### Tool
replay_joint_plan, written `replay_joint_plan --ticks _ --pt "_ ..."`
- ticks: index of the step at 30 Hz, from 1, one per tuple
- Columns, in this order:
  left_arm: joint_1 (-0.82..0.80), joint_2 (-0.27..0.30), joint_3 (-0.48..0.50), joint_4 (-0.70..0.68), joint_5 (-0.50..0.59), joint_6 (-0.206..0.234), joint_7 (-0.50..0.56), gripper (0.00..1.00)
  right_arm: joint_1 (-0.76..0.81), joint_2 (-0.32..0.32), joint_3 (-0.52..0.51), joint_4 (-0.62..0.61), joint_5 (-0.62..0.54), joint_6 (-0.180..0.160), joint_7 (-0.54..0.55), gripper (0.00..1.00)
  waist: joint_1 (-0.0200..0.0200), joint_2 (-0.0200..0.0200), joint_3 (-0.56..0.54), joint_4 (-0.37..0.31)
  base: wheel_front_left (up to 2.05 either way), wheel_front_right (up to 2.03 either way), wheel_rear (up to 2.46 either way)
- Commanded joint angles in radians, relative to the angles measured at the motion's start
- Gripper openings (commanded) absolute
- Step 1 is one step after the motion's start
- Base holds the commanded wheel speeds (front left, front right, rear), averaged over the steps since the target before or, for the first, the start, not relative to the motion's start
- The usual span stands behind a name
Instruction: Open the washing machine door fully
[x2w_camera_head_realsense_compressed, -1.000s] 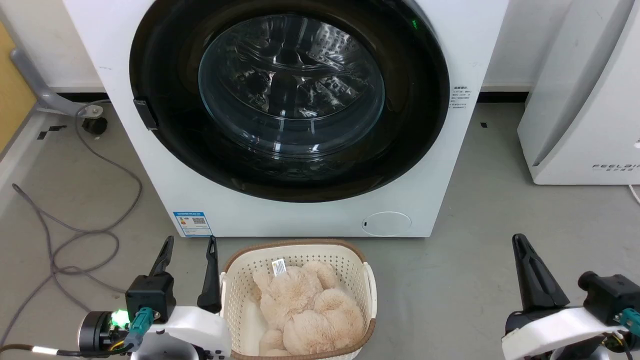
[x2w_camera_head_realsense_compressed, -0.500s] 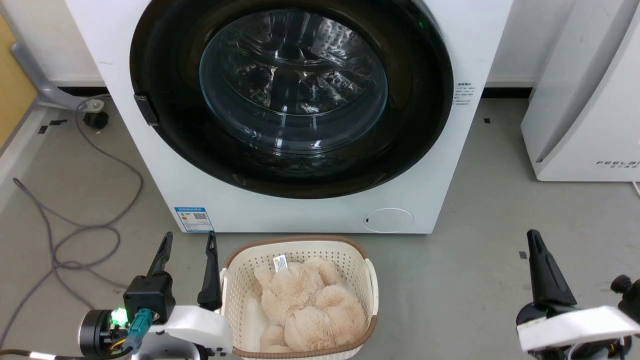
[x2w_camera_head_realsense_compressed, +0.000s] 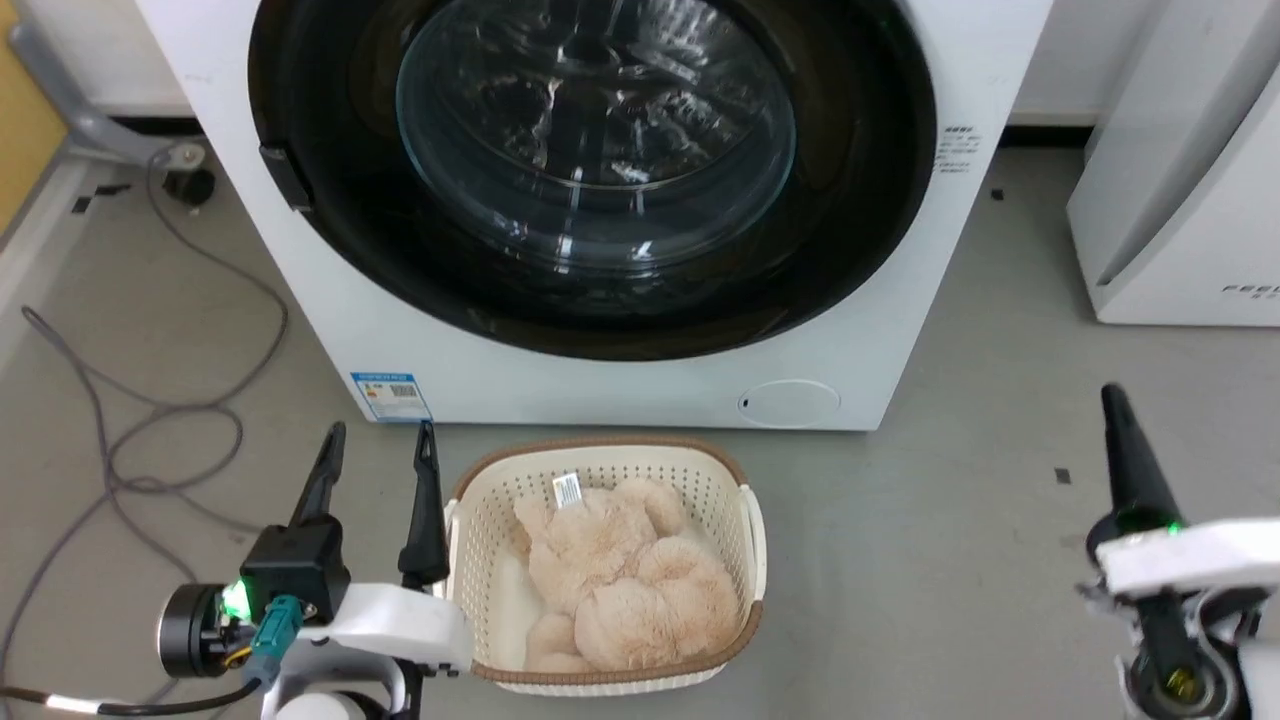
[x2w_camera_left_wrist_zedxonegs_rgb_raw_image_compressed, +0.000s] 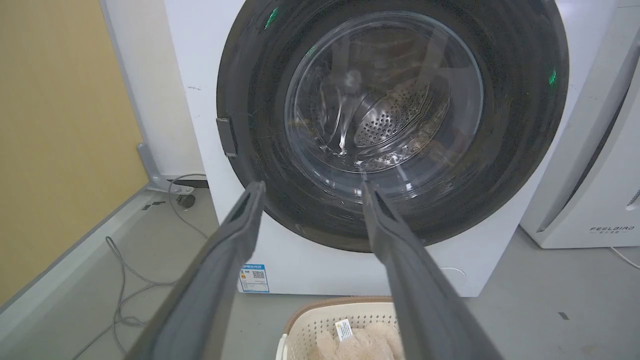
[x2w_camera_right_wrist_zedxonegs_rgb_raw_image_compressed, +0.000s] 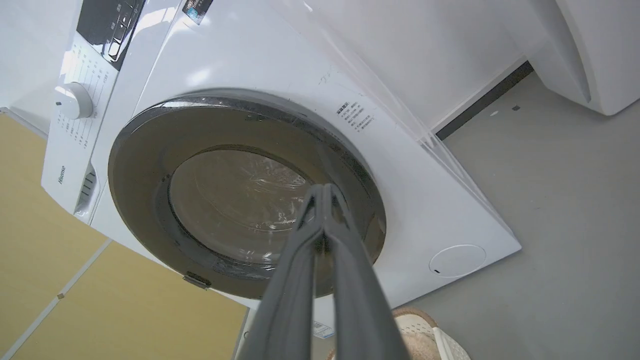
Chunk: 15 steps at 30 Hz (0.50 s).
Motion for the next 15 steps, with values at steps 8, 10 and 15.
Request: replay_joint_plan --ticks 8,10,15 --pt "-0.051 0.001 -0.009 -0.019 -0.015 0.018 -0.025 1.00 -0.163 -0.049 -0.055 0.111 0.142 0.001 0.034 0.00 -0.0001 0.0000 0.054 0.027 0.00 0.00 0.00" --pt "-0.063 0.001 -0.010 -0.025 -0.019 0.021 -0.031 1.00 -0.223 -0.069 -0.068 0.154 0.180 0.001 0.040 0.00 -0.0001 0.0000 0.073 0.034 0.00 0.00 0.00" --pt "-0.080 0.001 -0.006 -0.039 -0.024 0.028 -0.041 1.00 -0.340 -0.095 -0.072 0.222 0.229 0.001 0.042 0.00 -0.0001 0.0000 0.112 0.043 0.00 0.00 0.00"
